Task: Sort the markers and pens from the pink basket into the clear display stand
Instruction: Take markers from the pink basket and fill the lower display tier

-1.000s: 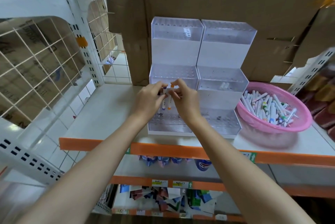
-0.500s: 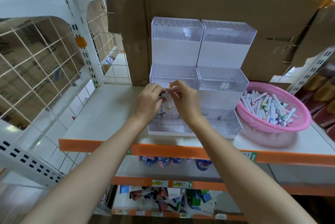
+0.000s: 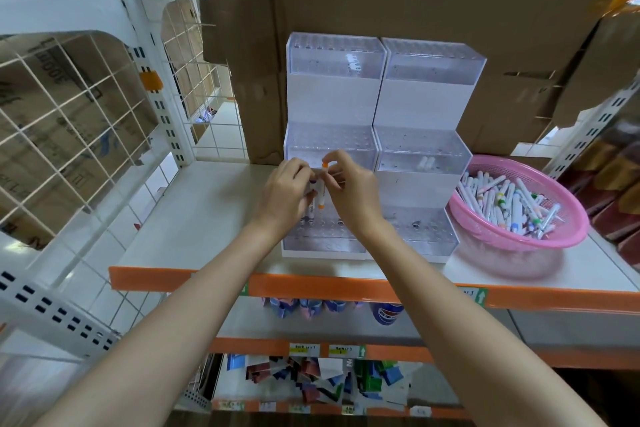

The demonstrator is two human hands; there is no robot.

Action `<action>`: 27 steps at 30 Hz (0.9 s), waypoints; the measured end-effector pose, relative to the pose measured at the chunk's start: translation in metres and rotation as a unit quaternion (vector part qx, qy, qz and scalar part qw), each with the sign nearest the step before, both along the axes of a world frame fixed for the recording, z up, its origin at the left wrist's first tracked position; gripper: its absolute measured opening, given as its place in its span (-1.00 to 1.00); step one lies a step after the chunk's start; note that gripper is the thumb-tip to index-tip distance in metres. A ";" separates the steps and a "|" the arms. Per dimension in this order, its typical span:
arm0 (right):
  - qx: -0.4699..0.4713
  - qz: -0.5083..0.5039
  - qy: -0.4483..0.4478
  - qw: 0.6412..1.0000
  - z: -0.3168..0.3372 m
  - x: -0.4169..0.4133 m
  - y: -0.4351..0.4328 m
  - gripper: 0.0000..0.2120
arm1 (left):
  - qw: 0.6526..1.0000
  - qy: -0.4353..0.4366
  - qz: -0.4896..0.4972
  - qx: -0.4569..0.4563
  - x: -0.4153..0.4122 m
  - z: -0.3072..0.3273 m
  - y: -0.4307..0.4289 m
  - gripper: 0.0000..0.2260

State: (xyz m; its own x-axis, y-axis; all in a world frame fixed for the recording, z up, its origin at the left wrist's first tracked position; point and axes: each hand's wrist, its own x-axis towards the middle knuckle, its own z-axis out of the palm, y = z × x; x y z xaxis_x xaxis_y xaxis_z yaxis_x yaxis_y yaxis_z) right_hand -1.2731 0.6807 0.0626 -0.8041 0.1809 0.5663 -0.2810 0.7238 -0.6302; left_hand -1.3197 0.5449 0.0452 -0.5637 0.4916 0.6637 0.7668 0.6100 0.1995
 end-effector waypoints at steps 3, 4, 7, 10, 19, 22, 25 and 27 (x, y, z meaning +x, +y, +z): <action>-0.003 0.003 0.003 1.000 0.000 0.000 0.000 -0.90 | 1.000 0.022 0.005 0.000 -0.002 0.002 -0.001 -0.82; -0.001 0.006 0.003 1.000 0.001 0.000 0.000 -0.89 | 0.999 0.034 0.011 0.001 -0.002 0.002 -0.001 -0.83; -0.002 0.019 -0.009 1.000 0.002 -0.002 0.003 -0.89 | 0.996 0.078 0.050 0.007 -0.002 0.005 0.000 -0.74; 0.002 0.025 -0.015 1.000 0.003 -0.002 0.005 -0.88 | 0.992 0.102 0.071 0.023 -0.003 0.011 0.002 -0.64; 0.029 0.029 -0.015 0.999 -0.010 0.000 0.008 -0.88 | 0.998 0.050 0.041 -0.022 -0.006 0.014 0.002 -0.50; 0.054 0.028 -0.018 0.998 -0.014 -0.002 0.008 -0.88 | 0.998 0.053 0.038 -0.022 -0.007 0.015 0.001 -0.51; 0.062 0.037 -0.028 0.997 -0.018 -0.003 0.009 -0.89 | 0.998 0.050 0.034 -0.025 -0.008 0.014 0.000 -0.52; 0.065 0.042 -0.033 0.996 -0.019 -0.002 0.009 -0.89 | 0.998 0.050 0.033 -0.026 -0.008 0.013 0.000 -0.52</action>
